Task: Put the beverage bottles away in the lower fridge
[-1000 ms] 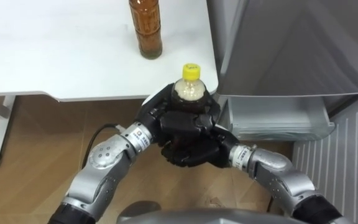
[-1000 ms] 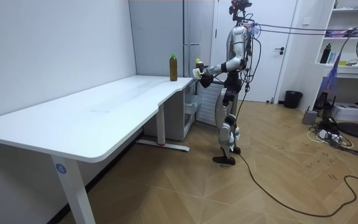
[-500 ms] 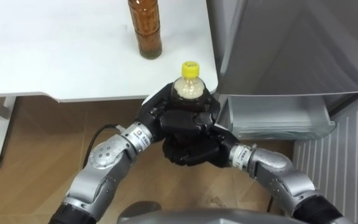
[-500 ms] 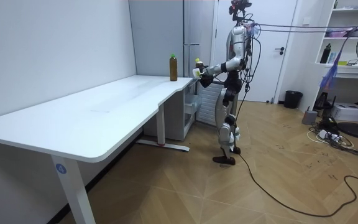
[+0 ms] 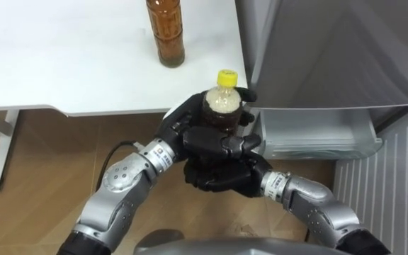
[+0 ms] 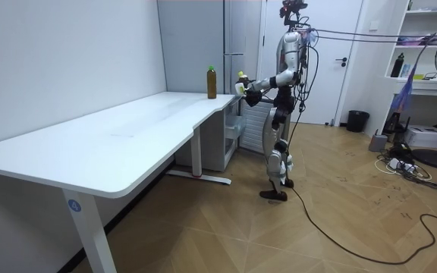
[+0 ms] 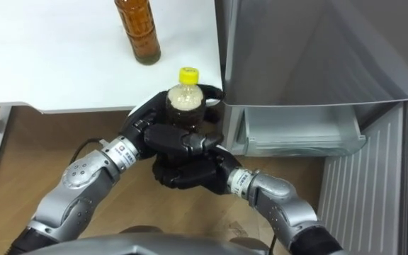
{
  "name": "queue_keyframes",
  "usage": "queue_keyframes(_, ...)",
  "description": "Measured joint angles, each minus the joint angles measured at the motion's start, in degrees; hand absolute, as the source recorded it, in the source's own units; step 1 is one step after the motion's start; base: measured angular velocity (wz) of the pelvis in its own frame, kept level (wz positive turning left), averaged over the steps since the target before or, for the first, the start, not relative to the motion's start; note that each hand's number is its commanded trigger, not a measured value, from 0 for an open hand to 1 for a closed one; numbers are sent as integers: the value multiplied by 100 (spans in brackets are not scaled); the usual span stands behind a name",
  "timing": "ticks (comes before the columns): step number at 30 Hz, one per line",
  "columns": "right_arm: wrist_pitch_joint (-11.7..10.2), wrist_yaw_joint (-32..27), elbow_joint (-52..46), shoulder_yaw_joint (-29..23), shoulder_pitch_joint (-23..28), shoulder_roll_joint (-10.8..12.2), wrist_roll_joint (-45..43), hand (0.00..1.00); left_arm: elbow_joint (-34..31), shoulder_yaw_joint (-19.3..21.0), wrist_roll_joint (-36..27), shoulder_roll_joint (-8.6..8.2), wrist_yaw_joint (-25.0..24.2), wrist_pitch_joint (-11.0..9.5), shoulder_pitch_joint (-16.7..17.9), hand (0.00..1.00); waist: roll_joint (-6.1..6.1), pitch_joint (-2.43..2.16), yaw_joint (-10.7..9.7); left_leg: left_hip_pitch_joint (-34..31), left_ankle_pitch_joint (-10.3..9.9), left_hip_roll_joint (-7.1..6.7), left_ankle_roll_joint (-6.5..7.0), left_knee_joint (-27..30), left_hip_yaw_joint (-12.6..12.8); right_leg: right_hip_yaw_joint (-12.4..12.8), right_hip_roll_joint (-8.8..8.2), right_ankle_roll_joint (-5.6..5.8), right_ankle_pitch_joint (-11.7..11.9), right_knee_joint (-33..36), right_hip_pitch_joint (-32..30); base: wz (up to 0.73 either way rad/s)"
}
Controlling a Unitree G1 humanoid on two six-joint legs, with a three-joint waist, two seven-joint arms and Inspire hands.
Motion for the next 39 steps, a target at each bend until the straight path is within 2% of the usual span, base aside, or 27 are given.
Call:
queue_keyframes(20,2,49,-2,-25,0,0,9,100,-4,3,-11,0,7,0,-41,0,41,-7,-19,26,0,0,0,8,-4,-22,-16,0,0,-2,42,0)
queue_keyframes(25,-2,65,-2,-33,-9,0,183,100,-84,5,-11,-13,133,-1,-105,0,40,-6,0,27,0,-1,0,8,-8,-49,-21,0,0,-5,38,0)
queue_keyframes(32,0,229,12,-83,13,-18,256,100,-907,250,-35,-14,230,-21,-108,0,51,-5,32,54,-1,0,0,2,-3,-7,-20,0,0,-18,52,-1)
queue_keyframes(35,10,227,13,-82,52,-41,267,100,-1118,345,-144,-17,258,-54,-111,0,83,12,48,101,-1,-2,0,-9,3,-2,-22,0,0,-15,94,-1)
queue_keyframes(39,142,227,12,-82,58,-72,267,100,-1522,454,-357,-28,262,-87,-119,0,85,11,48,103,-1,2,0,-25,3,-2,-18,0,0,-11,88,0)
